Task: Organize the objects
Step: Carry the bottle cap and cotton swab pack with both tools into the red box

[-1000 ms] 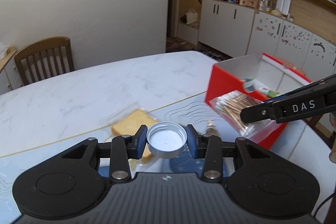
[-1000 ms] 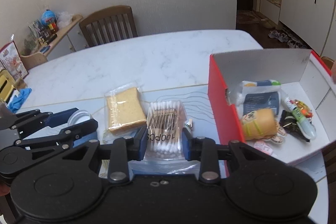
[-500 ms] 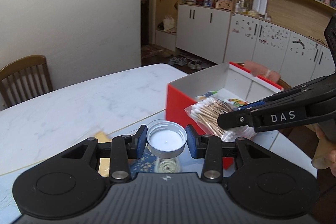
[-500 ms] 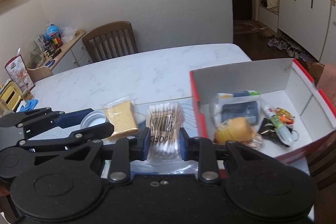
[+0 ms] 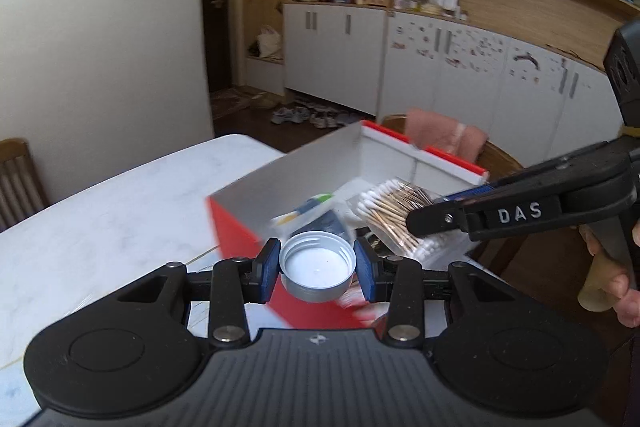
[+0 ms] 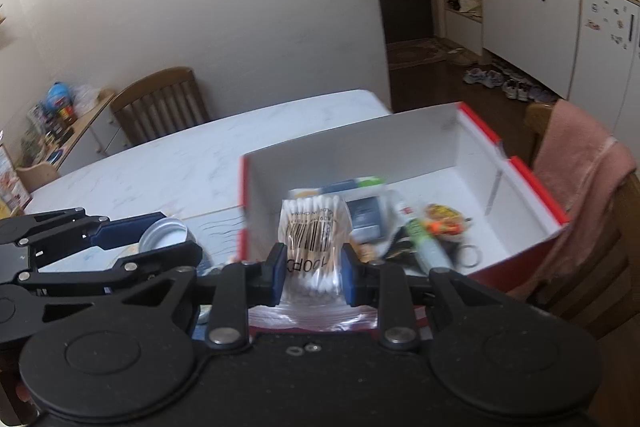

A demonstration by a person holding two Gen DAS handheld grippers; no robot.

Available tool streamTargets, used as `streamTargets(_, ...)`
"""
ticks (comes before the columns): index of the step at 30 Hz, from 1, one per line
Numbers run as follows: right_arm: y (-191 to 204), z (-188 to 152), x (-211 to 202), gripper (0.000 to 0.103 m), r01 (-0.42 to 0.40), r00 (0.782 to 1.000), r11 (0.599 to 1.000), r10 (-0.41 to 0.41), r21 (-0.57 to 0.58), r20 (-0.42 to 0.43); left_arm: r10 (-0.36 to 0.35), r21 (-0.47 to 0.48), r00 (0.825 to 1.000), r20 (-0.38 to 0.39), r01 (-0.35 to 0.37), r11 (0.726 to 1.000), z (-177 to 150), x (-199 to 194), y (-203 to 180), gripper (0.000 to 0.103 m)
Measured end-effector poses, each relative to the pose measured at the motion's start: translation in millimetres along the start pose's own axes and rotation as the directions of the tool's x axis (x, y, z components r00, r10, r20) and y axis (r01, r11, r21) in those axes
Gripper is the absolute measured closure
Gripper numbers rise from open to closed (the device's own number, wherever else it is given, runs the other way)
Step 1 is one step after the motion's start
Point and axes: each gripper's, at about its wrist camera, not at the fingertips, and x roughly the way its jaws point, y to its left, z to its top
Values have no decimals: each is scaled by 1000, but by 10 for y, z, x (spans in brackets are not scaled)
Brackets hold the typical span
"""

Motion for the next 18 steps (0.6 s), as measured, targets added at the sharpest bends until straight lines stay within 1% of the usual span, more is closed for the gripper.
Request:
streamTargets(3,-191,51,-12,76,7,1000,1000,-7,9,9,-21,35,1000,-17,22,999,95,153,-157,65)
streamTargets(6,-371,94,1,76,17,1000,1000,-17,13,14,-39,43,999,-38,40,998,185,326,-278,65)
streamTargets(14,-787,213,139,76,45,999,999,-45,28,3,-24,38,995,-99,28,999,348,780,-423,65)
streamTargets(18,-938,296,293,76,47,999,998,-46,30,-19,-3,74,993,-122,12,997,418,987,-478,65)
